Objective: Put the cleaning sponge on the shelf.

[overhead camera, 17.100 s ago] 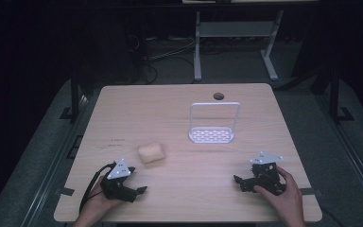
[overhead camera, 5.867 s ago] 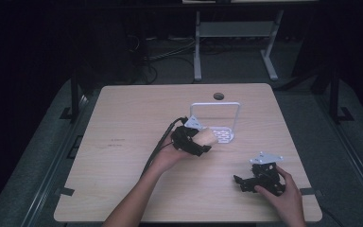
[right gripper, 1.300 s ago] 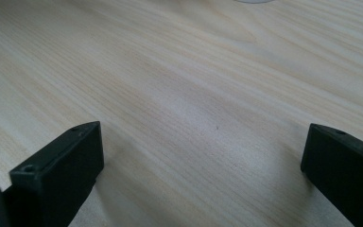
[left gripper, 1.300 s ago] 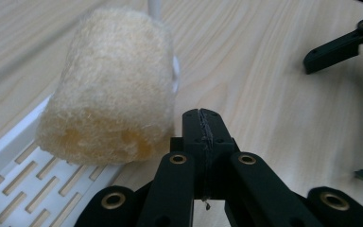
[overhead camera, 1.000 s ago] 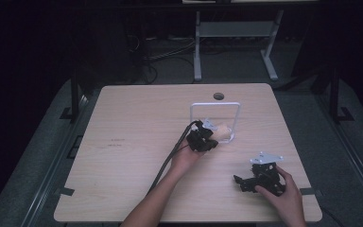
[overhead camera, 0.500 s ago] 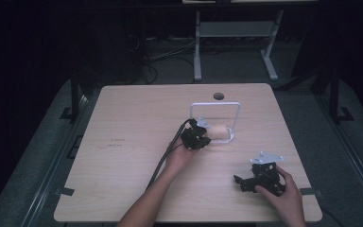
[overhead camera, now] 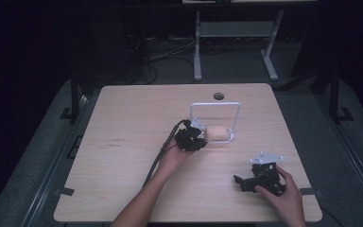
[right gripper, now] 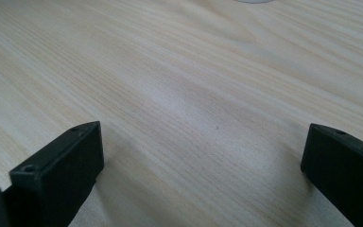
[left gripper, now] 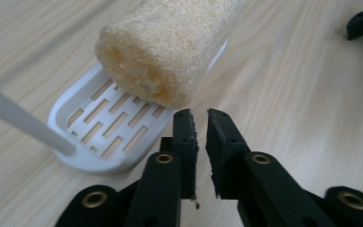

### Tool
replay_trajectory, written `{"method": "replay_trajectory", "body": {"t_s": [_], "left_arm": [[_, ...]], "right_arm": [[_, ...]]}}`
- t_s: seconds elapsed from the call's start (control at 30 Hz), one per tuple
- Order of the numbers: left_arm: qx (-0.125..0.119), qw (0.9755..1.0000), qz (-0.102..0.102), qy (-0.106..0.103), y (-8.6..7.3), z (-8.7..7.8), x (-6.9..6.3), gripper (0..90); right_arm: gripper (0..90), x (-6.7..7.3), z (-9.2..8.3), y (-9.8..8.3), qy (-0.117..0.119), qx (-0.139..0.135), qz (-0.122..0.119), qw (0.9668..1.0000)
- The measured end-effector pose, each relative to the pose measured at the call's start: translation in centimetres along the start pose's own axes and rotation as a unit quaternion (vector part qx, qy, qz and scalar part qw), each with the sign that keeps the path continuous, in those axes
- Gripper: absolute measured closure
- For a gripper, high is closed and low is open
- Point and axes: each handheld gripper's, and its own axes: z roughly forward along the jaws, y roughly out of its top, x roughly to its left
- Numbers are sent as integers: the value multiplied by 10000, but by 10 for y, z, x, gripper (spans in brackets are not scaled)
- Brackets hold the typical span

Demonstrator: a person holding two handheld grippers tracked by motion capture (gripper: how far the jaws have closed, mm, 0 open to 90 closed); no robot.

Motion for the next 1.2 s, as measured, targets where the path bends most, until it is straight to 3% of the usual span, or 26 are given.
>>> {"method": "replay_trajectory", "body": {"t_s": [0.3, 0.5, 0.93, 1.2], "left_arm": [[64, 9999, 66, 69, -16, -23, -1, 470], [-8, 9999, 39, 99, -28, -36, 1, 309], [-244, 9994, -12, 227, -65, -74, 6, 252], [-308, 9986, -168, 396, -97, -96, 11, 251]], "right_arm": [[0, 0, 0, 0, 1, -1, 0, 10000], [0, 0, 0, 0, -2, 1, 1, 10000], [0, 0, 0, 0, 3, 0, 1, 10000], [0, 0, 0, 0, -1, 0, -3, 10000]]}}
